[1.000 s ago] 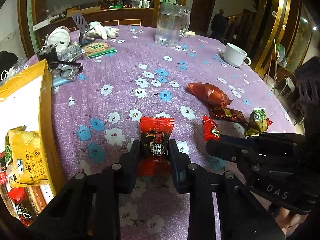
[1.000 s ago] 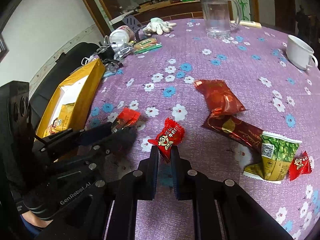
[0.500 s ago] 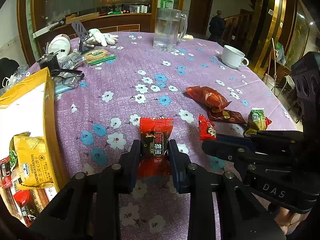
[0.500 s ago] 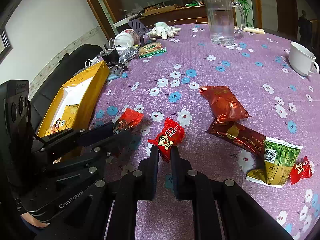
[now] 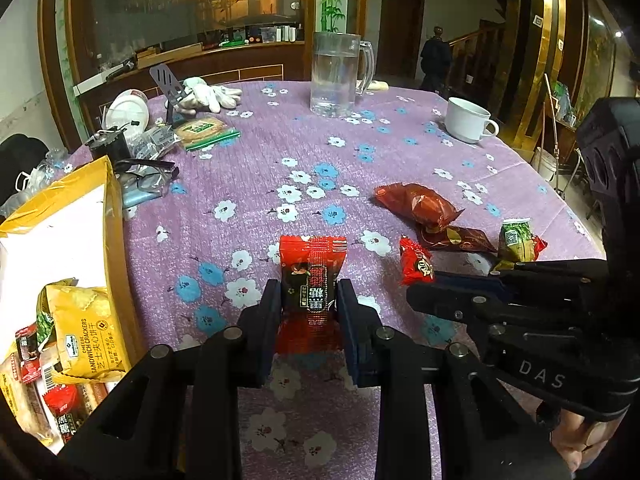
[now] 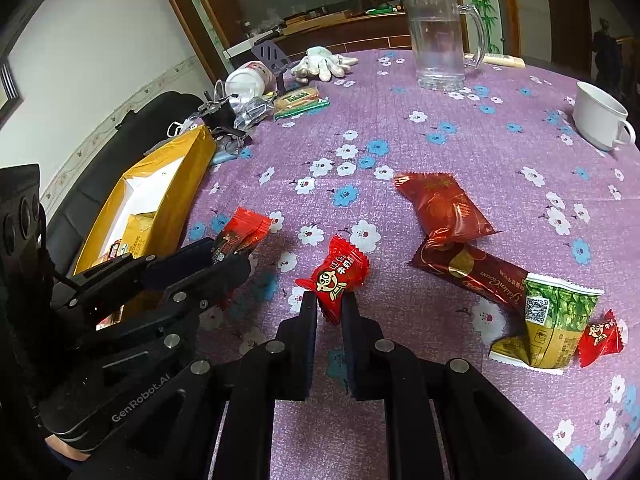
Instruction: Organize snacks
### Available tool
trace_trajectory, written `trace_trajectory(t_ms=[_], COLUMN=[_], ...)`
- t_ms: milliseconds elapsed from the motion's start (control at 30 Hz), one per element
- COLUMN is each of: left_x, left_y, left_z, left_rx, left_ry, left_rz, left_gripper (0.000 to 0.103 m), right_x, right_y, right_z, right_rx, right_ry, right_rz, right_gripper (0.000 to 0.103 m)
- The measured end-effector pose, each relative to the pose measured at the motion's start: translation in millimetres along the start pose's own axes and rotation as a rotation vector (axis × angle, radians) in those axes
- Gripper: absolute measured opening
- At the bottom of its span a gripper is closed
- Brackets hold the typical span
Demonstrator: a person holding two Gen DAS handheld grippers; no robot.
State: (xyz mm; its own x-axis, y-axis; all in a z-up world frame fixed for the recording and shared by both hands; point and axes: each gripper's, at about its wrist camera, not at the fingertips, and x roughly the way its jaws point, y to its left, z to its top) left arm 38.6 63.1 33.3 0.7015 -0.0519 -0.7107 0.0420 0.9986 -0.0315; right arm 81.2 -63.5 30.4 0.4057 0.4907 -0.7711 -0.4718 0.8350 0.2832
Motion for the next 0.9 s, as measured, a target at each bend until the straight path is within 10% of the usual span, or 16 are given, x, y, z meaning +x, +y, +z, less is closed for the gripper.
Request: trace_trajectory(t_ms=[900], left_x=[-5.9], left_y=[3.6], left_z=[0.9], left_rx=[-0.014], left_ry=[-0.027], left_rz=[0.011], left_gripper=[0.025], right_x=[-3.9], right_y=[-2.3], right_z=[-1.0], right_rx=[0.021], right_ry=[-0.028], right_rz=[0.0], right_gripper=[0.013])
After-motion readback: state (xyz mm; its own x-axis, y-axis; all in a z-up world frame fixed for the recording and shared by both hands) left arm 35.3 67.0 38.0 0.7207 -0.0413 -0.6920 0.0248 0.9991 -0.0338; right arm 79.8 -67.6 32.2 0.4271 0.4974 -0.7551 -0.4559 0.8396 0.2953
